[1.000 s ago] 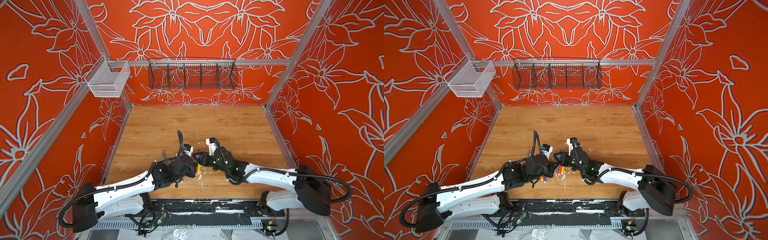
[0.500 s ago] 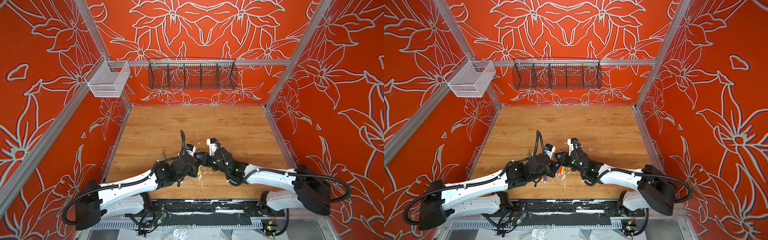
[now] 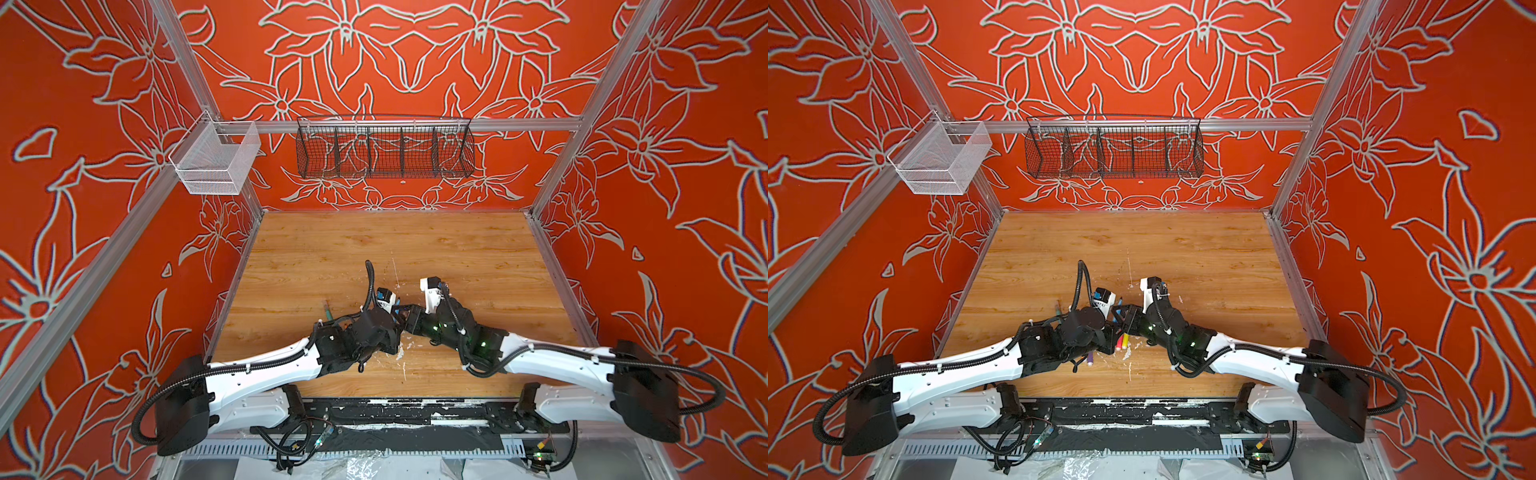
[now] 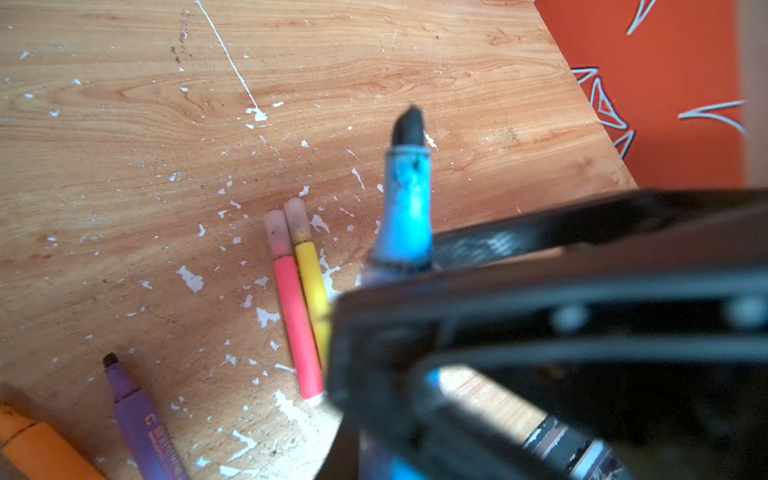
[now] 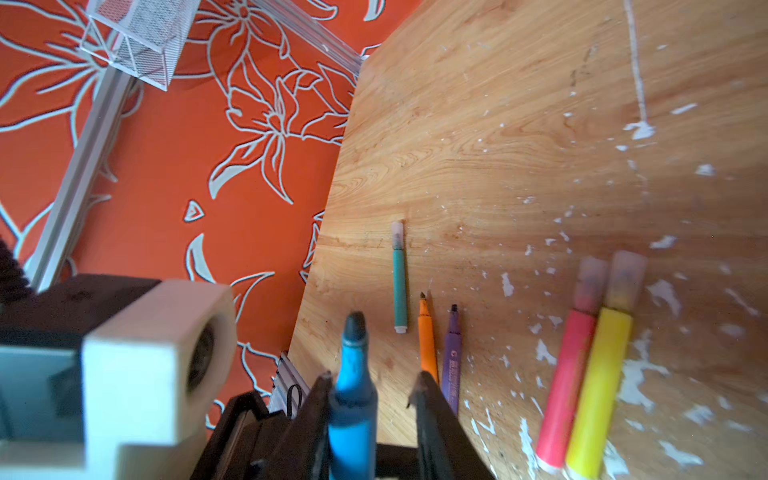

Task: Insert the pens into the pen caps
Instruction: 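Lift the blue marker upright with the left gripper while the right gripper nears the caps, then lower the right gripper onto a translucent cap and grasp it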

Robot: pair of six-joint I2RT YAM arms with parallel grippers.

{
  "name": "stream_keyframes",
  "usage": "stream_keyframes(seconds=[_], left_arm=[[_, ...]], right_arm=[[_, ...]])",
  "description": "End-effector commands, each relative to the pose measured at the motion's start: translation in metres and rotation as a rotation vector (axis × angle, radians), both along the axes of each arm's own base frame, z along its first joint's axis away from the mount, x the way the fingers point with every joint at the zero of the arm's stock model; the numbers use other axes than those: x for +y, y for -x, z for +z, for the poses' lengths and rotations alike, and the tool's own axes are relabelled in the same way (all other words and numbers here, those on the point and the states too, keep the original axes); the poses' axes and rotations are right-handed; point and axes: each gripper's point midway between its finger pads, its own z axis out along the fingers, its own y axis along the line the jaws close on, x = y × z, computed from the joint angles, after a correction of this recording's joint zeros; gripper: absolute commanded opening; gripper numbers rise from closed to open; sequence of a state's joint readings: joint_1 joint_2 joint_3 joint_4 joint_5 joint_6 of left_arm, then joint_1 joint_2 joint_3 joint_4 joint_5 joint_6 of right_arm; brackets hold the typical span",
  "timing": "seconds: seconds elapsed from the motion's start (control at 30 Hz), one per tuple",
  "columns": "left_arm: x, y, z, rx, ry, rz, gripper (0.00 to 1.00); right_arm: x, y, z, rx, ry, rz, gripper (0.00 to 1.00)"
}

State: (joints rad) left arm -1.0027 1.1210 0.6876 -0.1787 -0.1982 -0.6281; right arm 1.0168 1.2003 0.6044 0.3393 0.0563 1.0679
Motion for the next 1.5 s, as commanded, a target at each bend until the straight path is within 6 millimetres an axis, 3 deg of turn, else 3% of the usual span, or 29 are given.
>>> stream_keyframes(seconds=[0.0, 0.23, 0.33, 0.53, 0.77, 1.03, 1.47], left_arm=[[0.002, -0.001, 0.007, -0.016, 0.011, 0.011, 0.00], [-0.011, 0.016, 0.002, 0.018, 0.036, -0.128, 0.00], [-0.013, 0.022, 0.002, 0.007, 0.051, -0.172, 0.00], [-0.018, 0.028, 0.000, 0.008, 0.057, -0.228, 0.00], [-0.020, 0.030, -0.003, 0.017, 0.060, -0.239, 0.00], [-0.023, 0.029, -0.005, 0.029, 0.060, -0.238, 0.00], [-0.027, 0.027, -0.003, 0.029, 0.064, -0.240, 0.00]], right_arm=[[-0.053, 0.005, -0.026, 0.000, 0.272, -0.091, 0.37], [-0.147, 0.038, -0.054, 0.073, 0.719, -0.108, 0.37], [-0.170, 0.051, -0.063, 0.122, 0.829, -0.092, 0.37], [-0.168, 0.072, -0.085, 0.205, 0.870, 0.034, 0.41], [-0.169, 0.082, -0.109, 0.269, 0.908, 0.080, 0.43], [-0.184, 0.089, -0.133, 0.328, 0.990, 0.078, 0.44], [-0.198, 0.103, -0.151, 0.406, 1.002, 0.069, 0.56]])
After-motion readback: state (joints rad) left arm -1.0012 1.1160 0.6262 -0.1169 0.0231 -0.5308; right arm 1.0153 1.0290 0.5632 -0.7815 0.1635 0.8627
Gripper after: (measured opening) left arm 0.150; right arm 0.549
